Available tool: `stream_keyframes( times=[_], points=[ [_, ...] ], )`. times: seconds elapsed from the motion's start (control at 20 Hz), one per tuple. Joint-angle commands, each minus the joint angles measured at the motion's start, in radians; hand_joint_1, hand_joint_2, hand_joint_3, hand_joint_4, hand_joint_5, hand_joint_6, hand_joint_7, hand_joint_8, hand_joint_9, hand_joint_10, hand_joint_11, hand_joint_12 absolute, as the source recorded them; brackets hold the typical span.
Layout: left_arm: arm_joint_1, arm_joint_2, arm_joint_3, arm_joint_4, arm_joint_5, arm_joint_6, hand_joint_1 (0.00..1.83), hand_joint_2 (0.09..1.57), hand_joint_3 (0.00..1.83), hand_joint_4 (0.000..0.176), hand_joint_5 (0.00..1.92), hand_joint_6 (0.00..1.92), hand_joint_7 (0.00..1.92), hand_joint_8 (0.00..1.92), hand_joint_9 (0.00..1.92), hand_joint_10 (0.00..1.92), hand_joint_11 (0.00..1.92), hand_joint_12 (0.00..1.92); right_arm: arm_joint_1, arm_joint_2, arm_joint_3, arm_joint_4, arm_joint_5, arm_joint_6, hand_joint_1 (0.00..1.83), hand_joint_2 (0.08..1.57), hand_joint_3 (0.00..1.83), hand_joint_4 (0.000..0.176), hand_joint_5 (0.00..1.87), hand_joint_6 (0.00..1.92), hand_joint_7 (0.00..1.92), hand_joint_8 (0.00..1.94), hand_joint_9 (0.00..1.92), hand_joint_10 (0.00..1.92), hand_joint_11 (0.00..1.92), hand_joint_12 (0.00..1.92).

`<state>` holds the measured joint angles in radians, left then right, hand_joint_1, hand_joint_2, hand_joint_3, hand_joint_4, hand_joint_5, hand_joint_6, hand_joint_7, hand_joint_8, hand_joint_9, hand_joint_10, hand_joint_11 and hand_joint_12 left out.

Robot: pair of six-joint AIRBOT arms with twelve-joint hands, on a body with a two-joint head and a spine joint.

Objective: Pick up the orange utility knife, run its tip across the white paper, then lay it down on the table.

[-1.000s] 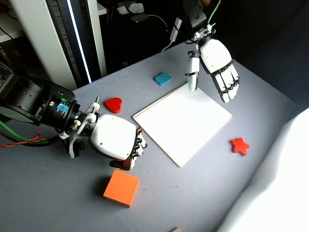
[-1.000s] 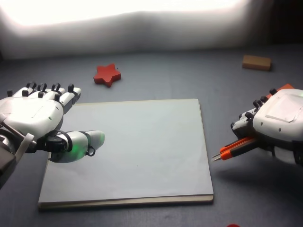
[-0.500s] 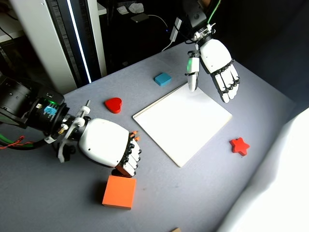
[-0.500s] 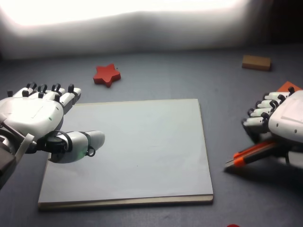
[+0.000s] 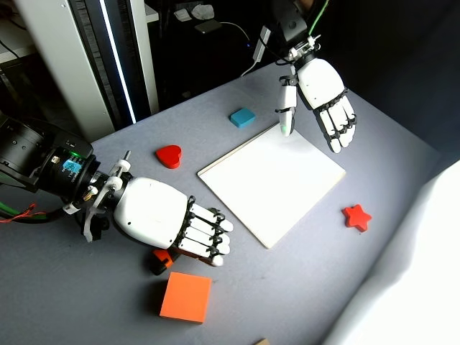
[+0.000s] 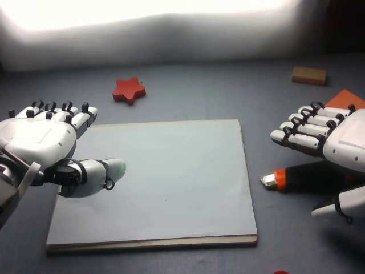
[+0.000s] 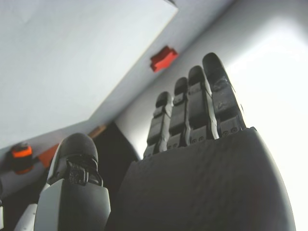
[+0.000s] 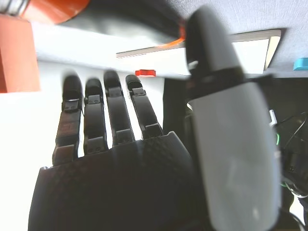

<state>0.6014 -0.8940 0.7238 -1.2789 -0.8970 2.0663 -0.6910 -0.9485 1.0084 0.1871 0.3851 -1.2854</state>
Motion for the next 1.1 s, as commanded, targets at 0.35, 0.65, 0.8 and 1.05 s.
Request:
stream_keyframes(
  times=[0.35,0.65,0.8,1.05],
  points=[
    [-0.091,0.013,0.015,0.033,0.102,0.135,0.00,1.21,0.00,0.038,0.08,0.03,0.21,0.03,0.21,0.04,0.00,0.75,0.052,0.158,-0.120,-0.003,0.148,0.077,0.09,1.06,0.01,0.000,0.06,0.03,0.13,0.05,0.08,0.03,0.00,0.00],
    [-0.236,0.014,-0.022,-0.111,0.147,0.366,0.08,1.25,0.00,0.000,0.67,0.88,0.72,1.20,0.61,1.44,0.44,1.83,0.145,0.311,-0.208,-0.003,0.010,0.156,0.00,1.20,0.01,0.000,0.72,1.28,0.82,1.43,0.63,1.87,0.42,1.92],
    [-0.259,0.017,-0.041,-0.168,0.148,0.386,0.15,1.25,0.00,0.000,0.63,1.19,0.73,1.45,0.66,1.57,0.50,1.88,0.235,0.375,-0.249,-0.003,-0.070,0.254,0.00,1.22,0.01,0.000,0.82,1.27,0.90,1.47,0.73,1.89,0.51,1.92],
    [-0.300,0.019,-0.053,-0.203,0.136,0.387,0.10,1.34,0.01,0.000,0.59,1.84,0.77,1.81,0.67,1.92,0.48,1.92,0.242,0.389,-0.255,0.017,0.052,0.283,0.00,1.28,0.01,0.000,0.85,1.47,0.93,1.70,0.87,1.92,0.63,1.92]
  ],
)
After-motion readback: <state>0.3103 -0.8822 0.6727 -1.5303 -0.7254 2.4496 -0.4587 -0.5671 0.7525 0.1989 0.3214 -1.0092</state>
